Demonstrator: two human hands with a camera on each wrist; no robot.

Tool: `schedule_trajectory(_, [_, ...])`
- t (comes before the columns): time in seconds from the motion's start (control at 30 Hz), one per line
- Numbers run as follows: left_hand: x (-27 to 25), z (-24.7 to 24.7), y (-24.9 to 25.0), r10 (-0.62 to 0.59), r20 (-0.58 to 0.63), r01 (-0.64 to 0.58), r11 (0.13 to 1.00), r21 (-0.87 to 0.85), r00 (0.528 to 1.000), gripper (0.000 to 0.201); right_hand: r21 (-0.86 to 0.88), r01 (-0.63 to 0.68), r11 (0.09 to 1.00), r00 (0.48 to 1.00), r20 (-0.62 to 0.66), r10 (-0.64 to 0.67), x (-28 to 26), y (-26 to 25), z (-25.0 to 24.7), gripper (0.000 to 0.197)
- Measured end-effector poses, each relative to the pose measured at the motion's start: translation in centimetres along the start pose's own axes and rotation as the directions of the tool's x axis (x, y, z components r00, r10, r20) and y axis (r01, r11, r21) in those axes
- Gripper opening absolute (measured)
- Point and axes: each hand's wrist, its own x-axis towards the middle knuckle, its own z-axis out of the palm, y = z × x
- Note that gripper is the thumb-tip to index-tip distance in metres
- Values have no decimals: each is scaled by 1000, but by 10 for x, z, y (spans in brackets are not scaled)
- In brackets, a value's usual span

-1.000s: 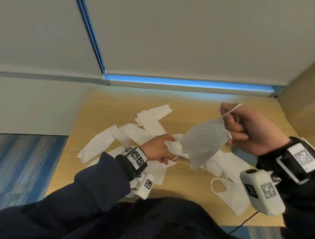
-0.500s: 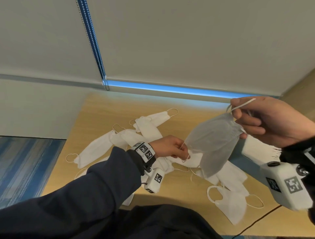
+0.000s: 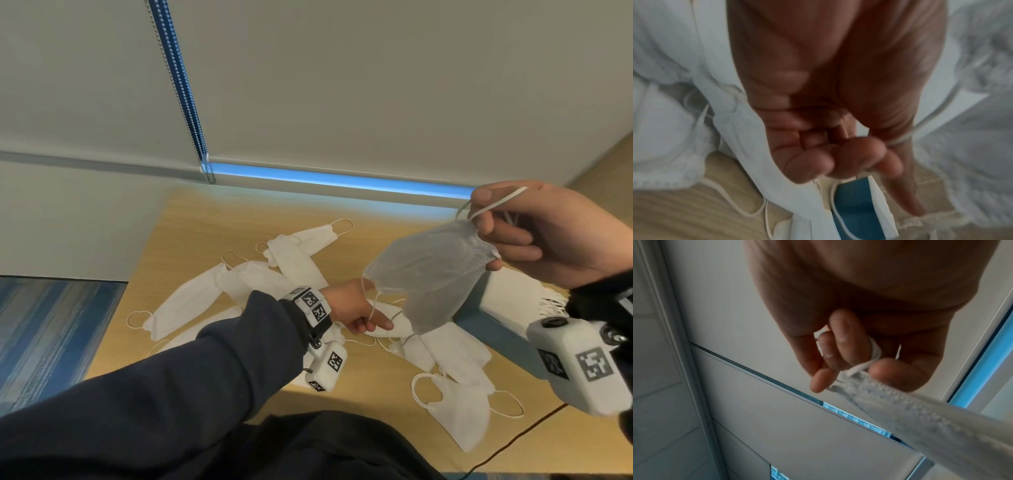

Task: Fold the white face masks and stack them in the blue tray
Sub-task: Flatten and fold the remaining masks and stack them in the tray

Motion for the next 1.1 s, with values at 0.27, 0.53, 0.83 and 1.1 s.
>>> schedule_trajectory(0.27, [-6,1,-8,106,-85,-108,994,-16,991,22,-7,-24,1000,999,-26,23,-7,11,-19,32])
schedule_trajectory(0.53, [-96,-116,-54,177,-315,-356,594,-722,933,25,310,-231,922,920,-239,311,-5,105,-61,40])
schedule_trajectory(0.83, [-179,-136,-75,91,-375,-374,449,-812,923,28,365,-481,797,795,-202,572,10,222,-49,22])
schedule_trajectory(1.1, [-149,-84,-132,-336,-272,187,871,-455,902,14,126,-656,745,725,-169,667,15,270,-2,15])
